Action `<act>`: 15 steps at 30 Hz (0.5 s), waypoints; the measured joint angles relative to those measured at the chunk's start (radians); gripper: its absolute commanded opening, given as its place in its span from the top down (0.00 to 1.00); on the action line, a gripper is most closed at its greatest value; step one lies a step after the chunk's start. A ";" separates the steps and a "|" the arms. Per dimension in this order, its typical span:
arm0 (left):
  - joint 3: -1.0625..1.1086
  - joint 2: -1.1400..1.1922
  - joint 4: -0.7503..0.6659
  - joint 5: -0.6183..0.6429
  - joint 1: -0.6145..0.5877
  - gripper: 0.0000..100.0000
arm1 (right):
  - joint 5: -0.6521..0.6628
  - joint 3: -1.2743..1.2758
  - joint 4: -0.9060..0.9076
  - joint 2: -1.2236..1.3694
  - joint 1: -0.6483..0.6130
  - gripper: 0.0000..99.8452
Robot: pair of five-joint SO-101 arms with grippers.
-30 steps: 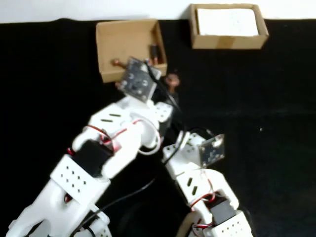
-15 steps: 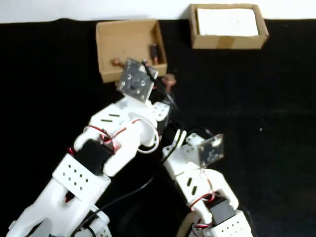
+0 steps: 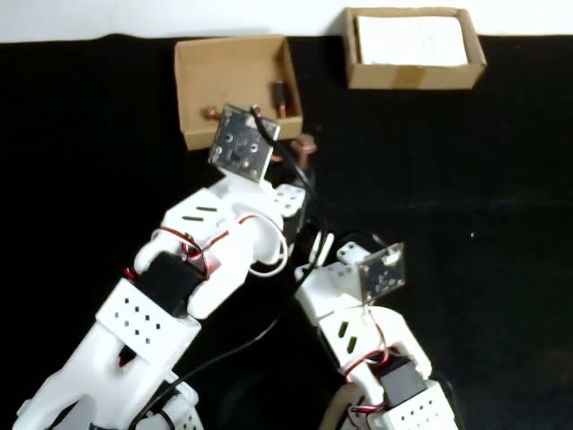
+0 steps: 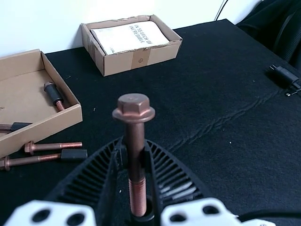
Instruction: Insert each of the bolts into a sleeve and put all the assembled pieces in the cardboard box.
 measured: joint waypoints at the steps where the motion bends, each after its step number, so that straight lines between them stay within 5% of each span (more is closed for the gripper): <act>1: 0.000 0.000 0.000 0.000 0.000 0.99 | 0.000 0.000 0.000 0.000 0.000 0.99; 15: 0.002 0.002 0.000 0.005 0.035 0.99 | 0.000 0.000 0.002 -0.002 0.000 0.99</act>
